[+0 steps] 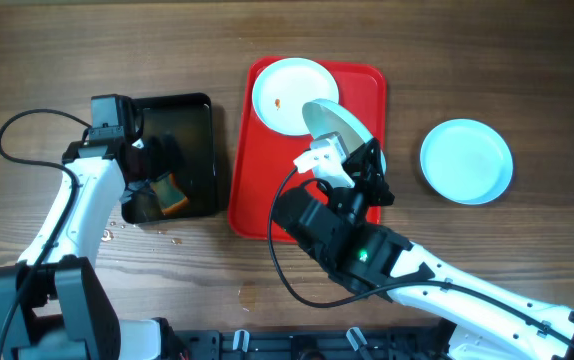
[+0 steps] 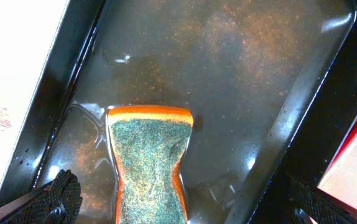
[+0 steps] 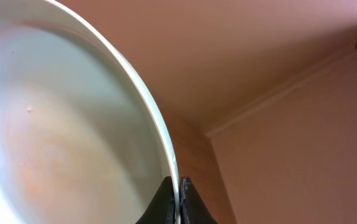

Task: Clean dirty plates on tray and stack at the side
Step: 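Lift the bottom plate with the right gripper and stack it on the side plate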

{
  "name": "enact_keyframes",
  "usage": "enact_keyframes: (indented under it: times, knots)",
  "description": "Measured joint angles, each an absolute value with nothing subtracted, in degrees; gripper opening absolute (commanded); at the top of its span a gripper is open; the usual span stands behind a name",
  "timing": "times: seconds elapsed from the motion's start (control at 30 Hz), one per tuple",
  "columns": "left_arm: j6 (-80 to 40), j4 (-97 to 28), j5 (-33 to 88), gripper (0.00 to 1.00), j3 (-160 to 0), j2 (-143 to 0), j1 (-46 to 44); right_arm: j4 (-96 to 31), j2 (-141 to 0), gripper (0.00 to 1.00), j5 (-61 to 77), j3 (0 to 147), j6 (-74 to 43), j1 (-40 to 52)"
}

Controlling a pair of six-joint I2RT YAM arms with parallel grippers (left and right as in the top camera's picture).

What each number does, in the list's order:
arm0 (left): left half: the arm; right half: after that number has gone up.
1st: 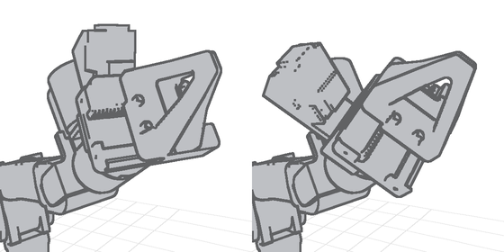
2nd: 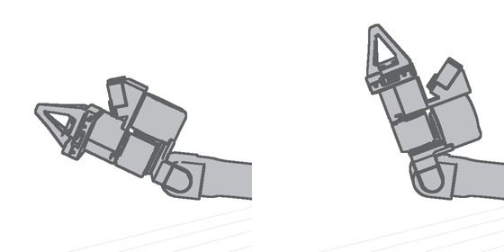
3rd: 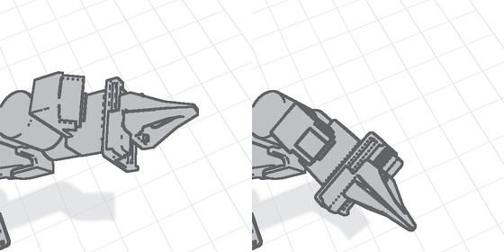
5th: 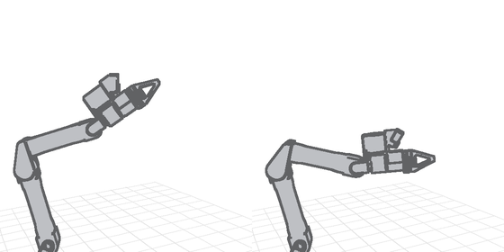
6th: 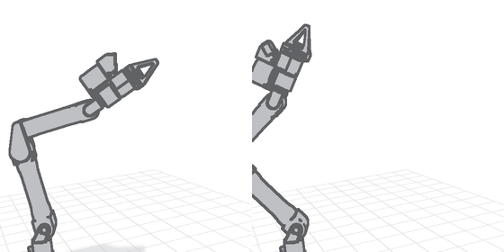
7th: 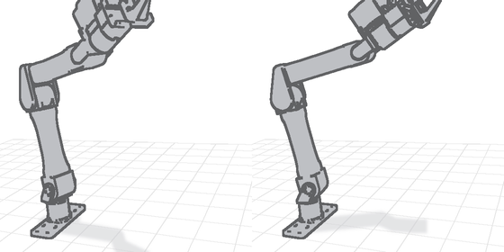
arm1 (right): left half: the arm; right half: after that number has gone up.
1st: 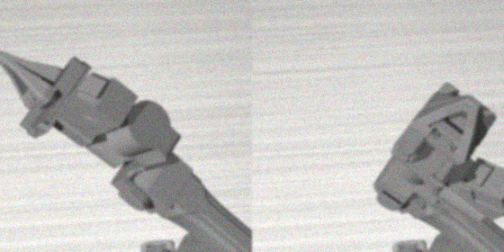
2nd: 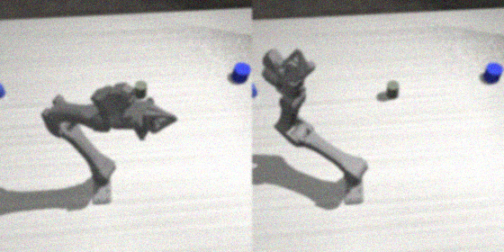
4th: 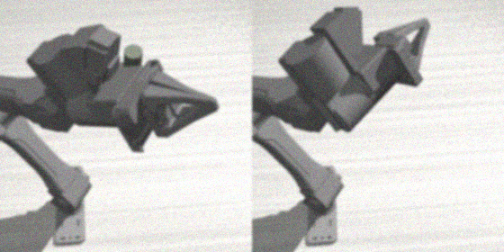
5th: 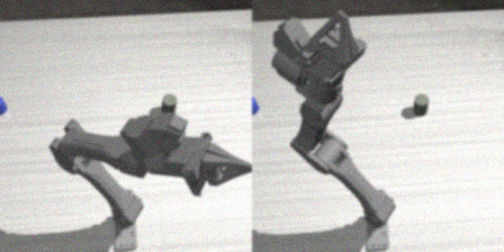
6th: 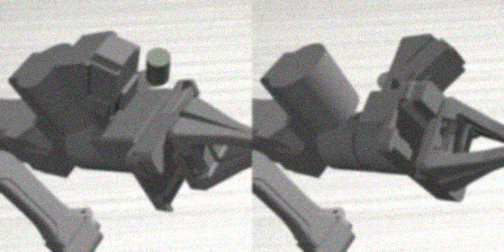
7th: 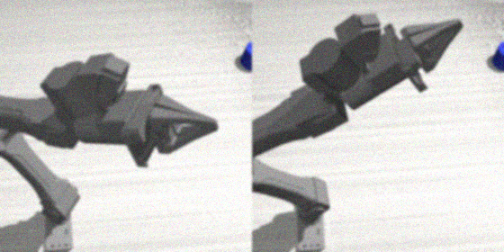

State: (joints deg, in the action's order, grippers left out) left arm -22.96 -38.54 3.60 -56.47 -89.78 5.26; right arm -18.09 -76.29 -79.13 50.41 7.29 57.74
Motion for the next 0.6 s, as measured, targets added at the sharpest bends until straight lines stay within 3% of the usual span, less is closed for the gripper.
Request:
enact_keyframes:
  times: [0.6]
  knots:
    - [-22.96,-38.54,3.6,1.0,-56.47,-89.78,5.26,-18.09,-76.29,0.04,-79.15,50.41,7.62,57.74]
